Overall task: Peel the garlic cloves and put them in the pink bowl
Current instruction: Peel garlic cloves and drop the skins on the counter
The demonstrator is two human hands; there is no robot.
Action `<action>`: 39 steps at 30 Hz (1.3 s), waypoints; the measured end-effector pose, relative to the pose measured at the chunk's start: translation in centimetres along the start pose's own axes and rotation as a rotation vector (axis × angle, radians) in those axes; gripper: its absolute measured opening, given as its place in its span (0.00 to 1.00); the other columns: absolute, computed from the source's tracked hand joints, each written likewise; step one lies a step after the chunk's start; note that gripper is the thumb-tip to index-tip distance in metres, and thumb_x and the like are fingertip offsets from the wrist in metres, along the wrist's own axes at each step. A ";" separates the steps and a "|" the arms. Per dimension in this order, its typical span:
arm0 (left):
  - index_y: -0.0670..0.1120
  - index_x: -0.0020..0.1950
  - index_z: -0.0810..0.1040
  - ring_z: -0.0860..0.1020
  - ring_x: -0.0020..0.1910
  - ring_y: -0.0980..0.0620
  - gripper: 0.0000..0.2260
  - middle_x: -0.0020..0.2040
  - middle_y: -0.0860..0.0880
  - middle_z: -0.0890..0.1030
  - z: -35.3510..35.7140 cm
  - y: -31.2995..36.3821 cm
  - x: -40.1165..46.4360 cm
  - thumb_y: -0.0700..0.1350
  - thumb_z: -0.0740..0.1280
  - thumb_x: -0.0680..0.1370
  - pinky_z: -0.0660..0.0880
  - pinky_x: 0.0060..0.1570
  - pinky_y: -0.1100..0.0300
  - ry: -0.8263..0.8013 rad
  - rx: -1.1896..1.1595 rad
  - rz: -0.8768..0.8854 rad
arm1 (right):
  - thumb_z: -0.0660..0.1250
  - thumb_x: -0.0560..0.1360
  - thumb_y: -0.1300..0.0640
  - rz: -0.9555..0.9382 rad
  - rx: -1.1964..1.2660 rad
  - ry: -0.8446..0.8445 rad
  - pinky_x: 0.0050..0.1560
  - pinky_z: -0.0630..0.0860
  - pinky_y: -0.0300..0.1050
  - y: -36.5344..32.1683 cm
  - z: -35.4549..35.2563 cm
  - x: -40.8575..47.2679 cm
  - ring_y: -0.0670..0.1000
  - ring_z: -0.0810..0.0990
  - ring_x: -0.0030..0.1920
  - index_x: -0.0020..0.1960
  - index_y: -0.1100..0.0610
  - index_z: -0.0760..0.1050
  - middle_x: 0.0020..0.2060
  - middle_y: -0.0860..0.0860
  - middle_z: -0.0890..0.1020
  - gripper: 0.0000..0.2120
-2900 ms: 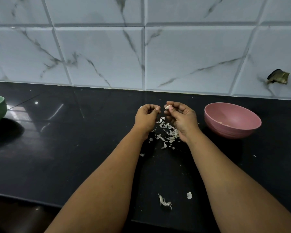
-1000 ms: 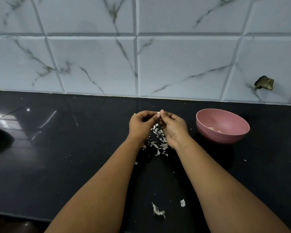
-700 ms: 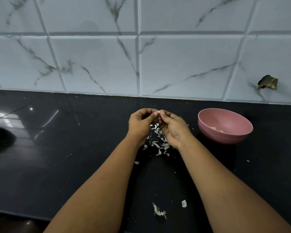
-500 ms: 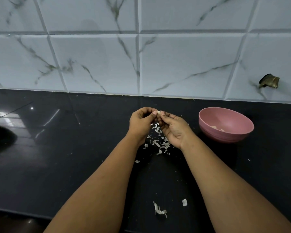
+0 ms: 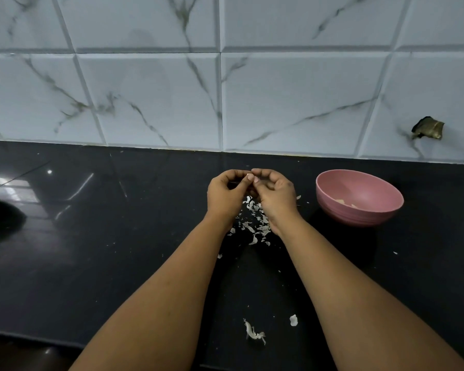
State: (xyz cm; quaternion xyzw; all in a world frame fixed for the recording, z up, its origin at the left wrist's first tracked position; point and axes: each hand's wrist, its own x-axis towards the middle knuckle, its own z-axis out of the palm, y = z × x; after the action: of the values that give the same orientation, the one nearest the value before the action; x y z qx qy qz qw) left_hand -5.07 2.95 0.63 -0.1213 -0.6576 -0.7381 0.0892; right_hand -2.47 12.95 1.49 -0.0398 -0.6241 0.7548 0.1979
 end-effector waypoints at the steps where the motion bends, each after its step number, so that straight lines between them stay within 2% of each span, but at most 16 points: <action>1: 0.42 0.48 0.83 0.83 0.40 0.48 0.02 0.41 0.42 0.85 0.0 0.0 0.0 0.39 0.71 0.77 0.82 0.46 0.54 0.015 0.001 0.001 | 0.67 0.77 0.65 -0.031 -0.073 -0.006 0.45 0.81 0.41 0.1 -0.1 0.1 0.47 0.84 0.40 0.51 0.55 0.79 0.40 0.53 0.85 0.07; 3: 0.41 0.51 0.83 0.84 0.41 0.49 0.05 0.42 0.42 0.85 -0.1 0.1 -0.1 0.37 0.69 0.78 0.81 0.45 0.57 0.022 -0.040 -0.026 | 0.68 0.76 0.64 -0.119 -0.224 -0.009 0.48 0.82 0.45 0.3 -0.3 0.2 0.48 0.85 0.41 0.49 0.52 0.79 0.39 0.53 0.86 0.07; 4: 0.40 0.54 0.83 0.84 0.42 0.50 0.06 0.43 0.43 0.85 -0.1 0.2 -0.1 0.37 0.68 0.79 0.81 0.44 0.59 0.015 -0.052 -0.041 | 0.70 0.75 0.62 -0.171 -0.299 -0.012 0.47 0.82 0.43 0.4 -0.5 0.3 0.47 0.85 0.40 0.49 0.52 0.80 0.38 0.51 0.86 0.06; 7: 0.40 0.57 0.82 0.84 0.45 0.51 0.09 0.46 0.45 0.85 -0.2 0.1 0.0 0.36 0.65 0.80 0.80 0.43 0.63 -0.038 0.016 -0.038 | 0.73 0.73 0.57 -0.306 -0.488 -0.004 0.41 0.77 0.30 0.2 -0.8 0.2 0.40 0.83 0.38 0.48 0.55 0.82 0.36 0.47 0.85 0.05; 10: 0.41 0.57 0.83 0.84 0.46 0.54 0.10 0.47 0.46 0.86 -0.2 0.0 0.1 0.35 0.63 0.81 0.79 0.46 0.63 -0.076 0.104 -0.008 | 0.75 0.71 0.56 -0.366 -0.545 0.050 0.39 0.76 0.30 0.1 -0.9 0.3 0.41 0.82 0.36 0.46 0.56 0.82 0.35 0.46 0.83 0.06; 15: 0.38 0.59 0.81 0.84 0.48 0.51 0.11 0.51 0.41 0.85 -0.1 -0.1 0.4 0.33 0.62 0.81 0.80 0.50 0.60 -0.117 0.065 -0.006 | 0.74 0.72 0.60 -0.416 -0.553 0.062 0.39 0.76 0.32 0.2 -0.9 0.6 0.41 0.79 0.36 0.43 0.57 0.79 0.36 0.46 0.81 0.04; 17: 0.38 0.60 0.81 0.83 0.48 0.52 0.11 0.53 0.41 0.84 -0.1 -0.2 0.5 0.34 0.64 0.80 0.79 0.51 0.60 -0.120 0.058 -0.007 | 0.72 0.73 0.61 -0.403 -0.529 0.062 0.39 0.77 0.33 0.4 -0.9 0.8 0.43 0.81 0.36 0.44 0.57 0.78 0.37 0.49 0.82 0.03; 20: 0.40 0.58 0.82 0.83 0.53 0.48 0.10 0.52 0.43 0.85 -0.2 -0.3 0.4 0.35 0.67 0.79 0.79 0.56 0.56 -0.127 0.029 -0.011 | 0.71 0.74 0.61 -0.354 -0.478 0.062 0.39 0.75 0.31 0.6 -1.1 1.0 0.39 0.79 0.36 0.45 0.56 0.78 0.38 0.49 0.82 0.02; 24: 0.39 0.60 0.80 0.84 0.47 0.50 0.12 0.46 0.45 0.85 -0.4 0.2 0.2 0.33 0.70 0.77 0.81 0.51 0.59 -0.070 0.039 -0.021 | 0.73 0.72 0.61 -0.309 -0.416 0.017 0.41 0.78 0.35 0.6 -1.4 1.3 0.45 0.82 0.38 0.45 0.57 0.79 0.38 0.51 0.83 0.04; 26: 0.40 0.62 0.78 0.84 0.44 0.51 0.15 0.42 0.48 0.84 -0.5 0.2 0.3 0.34 0.71 0.76 0.81 0.49 0.60 -0.043 0.151 0.033 | 0.73 0.73 0.61 -0.304 -0.483 0.000 0.41 0.77 0.33 0.4 -1.5 1.3 0.42 0.81 0.38 0.44 0.56 0.79 0.37 0.48 0.83 0.03; 29: 0.44 0.62 0.78 0.84 0.44 0.52 0.17 0.40 0.52 0.84 -0.5 0.0 0.3 0.36 0.73 0.74 0.81 0.52 0.54 -0.047 0.335 0.116 | 0.70 0.75 0.62 -0.240 -0.561 -0.056 0.41 0.74 0.31 -0.1 -1.7 1.2 0.37 0.79 0.36 0.45 0.56 0.78 0.36 0.44 0.82 0.02; 31: 0.45 0.61 0.79 0.84 0.44 0.54 0.17 0.39 0.54 0.84 -0.5 0.0 0.3 0.37 0.74 0.73 0.80 0.55 0.50 -0.063 0.401 0.151 | 0.67 0.77 0.60 -0.192 -0.633 -0.107 0.42 0.73 0.35 -0.6 -2.0 1.0 0.41 0.78 0.39 0.47 0.56 0.77 0.37 0.43 0.81 0.01; 35: 0.45 0.60 0.79 0.83 0.44 0.56 0.16 0.37 0.59 0.81 -0.5 0.1 0.2 0.39 0.74 0.73 0.75 0.61 0.44 -0.083 0.529 0.247 | 0.61 0.81 0.55 -0.127 -0.834 -0.180 0.35 0.65 0.36 -1.0 -2.3 1.0 0.42 0.72 0.38 0.51 0.54 0.74 0.39 0.44 0.75 0.05; 39: 0.45 0.60 0.80 0.82 0.44 0.57 0.15 0.38 0.60 0.81 -0.4 0.1 0.2 0.40 0.73 0.74 0.75 0.62 0.45 -0.076 0.565 0.259 | 0.57 0.83 0.53 -0.089 -0.885 -0.217 0.43 0.65 0.42 -1.1 -2.2 1.0 0.51 0.73 0.47 0.57 0.55 0.72 0.48 0.50 0.76 0.09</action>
State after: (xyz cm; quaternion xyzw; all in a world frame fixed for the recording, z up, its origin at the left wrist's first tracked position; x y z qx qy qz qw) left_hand -5.26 2.59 0.74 -0.2019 -0.8187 -0.5035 0.1883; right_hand -2.44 15.46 2.27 -0.0145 -0.9048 0.4061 0.1274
